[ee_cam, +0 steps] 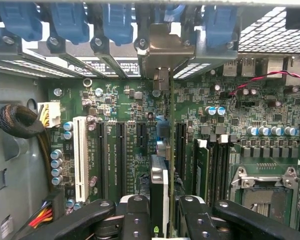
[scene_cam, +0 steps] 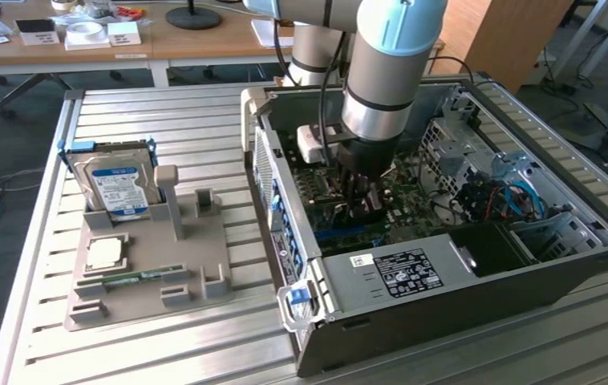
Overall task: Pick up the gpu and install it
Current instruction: 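Insert the gpu into the slot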
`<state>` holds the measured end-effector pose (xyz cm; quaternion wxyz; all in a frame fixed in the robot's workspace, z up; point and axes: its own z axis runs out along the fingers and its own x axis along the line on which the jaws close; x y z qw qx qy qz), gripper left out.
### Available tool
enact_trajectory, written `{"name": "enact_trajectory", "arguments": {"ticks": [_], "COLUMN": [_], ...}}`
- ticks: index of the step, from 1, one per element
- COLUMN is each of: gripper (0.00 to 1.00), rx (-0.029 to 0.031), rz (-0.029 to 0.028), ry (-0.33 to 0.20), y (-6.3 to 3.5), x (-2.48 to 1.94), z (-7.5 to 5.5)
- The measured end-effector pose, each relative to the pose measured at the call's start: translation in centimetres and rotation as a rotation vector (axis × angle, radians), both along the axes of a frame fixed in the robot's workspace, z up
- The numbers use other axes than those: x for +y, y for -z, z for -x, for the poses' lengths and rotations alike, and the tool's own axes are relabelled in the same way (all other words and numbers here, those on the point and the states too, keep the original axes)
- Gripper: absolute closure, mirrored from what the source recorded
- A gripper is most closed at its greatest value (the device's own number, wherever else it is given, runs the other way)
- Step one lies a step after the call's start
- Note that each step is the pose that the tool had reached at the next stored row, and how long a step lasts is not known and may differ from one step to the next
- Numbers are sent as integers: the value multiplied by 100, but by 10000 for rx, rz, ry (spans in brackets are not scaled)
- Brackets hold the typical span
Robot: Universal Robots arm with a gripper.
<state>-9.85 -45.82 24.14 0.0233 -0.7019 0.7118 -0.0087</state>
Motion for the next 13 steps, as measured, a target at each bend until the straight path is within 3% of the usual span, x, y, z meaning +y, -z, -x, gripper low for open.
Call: {"name": "enact_trajectory", "arguments": {"ticks": [13], "gripper": [73], "rx": [0], "rz": [3], "ry": [-2], "y": [15], "x": [-17], "z": [4]}}
